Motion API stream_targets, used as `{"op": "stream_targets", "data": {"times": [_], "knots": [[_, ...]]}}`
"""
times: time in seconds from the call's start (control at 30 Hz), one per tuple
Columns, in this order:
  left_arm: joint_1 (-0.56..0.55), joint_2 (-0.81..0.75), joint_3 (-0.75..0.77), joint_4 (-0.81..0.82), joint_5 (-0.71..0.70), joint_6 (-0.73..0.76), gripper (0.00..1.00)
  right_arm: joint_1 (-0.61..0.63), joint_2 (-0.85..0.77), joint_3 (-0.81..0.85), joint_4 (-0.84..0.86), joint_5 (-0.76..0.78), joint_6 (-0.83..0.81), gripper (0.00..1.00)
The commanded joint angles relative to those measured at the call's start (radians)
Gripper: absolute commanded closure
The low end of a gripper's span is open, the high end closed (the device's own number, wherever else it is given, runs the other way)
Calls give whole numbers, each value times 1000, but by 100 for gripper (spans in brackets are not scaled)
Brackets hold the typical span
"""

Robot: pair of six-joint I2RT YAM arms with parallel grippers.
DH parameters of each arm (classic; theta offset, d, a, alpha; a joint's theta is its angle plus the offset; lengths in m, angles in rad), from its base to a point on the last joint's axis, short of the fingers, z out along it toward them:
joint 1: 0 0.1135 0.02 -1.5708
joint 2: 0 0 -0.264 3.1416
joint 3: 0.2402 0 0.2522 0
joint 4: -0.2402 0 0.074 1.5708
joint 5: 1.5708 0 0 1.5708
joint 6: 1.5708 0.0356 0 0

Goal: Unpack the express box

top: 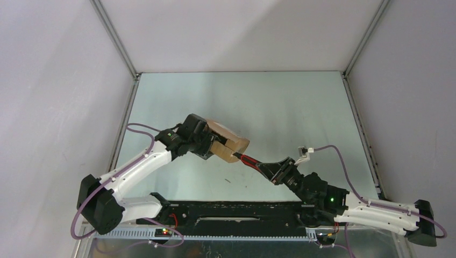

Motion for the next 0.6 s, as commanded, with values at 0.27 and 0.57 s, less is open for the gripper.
{"op": "stream_targets", "data": {"times": [0.27, 0.57], "knots": [[0, -3, -5, 23, -6, -26, 83, 8, -16, 26, 4, 60, -28, 100], [-2, 8, 1, 18, 1, -25, 84, 8, -25, 33, 7, 62, -50, 100]]}}
